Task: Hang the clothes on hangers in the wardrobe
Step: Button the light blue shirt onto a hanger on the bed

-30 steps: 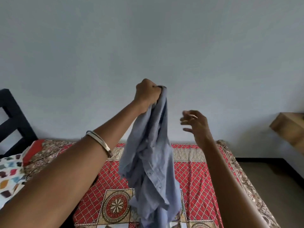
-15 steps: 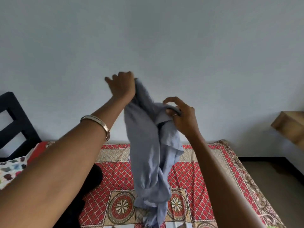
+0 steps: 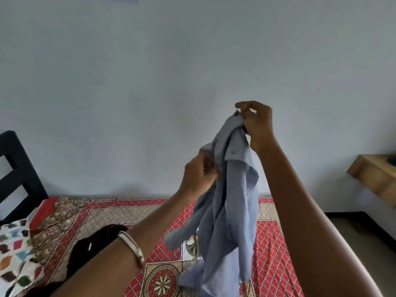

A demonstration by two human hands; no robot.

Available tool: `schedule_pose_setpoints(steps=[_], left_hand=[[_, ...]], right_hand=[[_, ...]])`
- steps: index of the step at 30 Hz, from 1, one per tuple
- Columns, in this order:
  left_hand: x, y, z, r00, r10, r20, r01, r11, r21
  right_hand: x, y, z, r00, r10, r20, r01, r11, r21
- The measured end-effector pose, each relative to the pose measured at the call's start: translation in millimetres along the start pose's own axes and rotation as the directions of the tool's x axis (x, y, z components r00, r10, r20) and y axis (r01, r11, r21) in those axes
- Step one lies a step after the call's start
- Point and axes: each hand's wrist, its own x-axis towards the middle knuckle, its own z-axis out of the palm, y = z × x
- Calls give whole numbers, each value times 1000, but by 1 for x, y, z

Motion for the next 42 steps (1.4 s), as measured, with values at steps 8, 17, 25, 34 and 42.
schedule_pose_setpoints(steps=[8,17,25,34,42], left_hand=[[-1,-15,8,979,-200,36,200,980,-2],[45,33,-22,976,172,137,-219,805,551],[34,99,-10,855,441,273,-494,531,688],[4,32,-33,994,90,68,-111,660,743],[-14,48,-27,986,29,-162,120,546,829]], right_hand=[[-15,-16,-26,999,50,19,-53,947,317],[-41,46,-120,990,121,-71,-120,463,-878],[-79,53,-80,963,67,262,169,607,-776],[-73,33,-93,947,-159,279,316,306,-898],[-109,86,-130,973,-46,226,230,220,-948]])
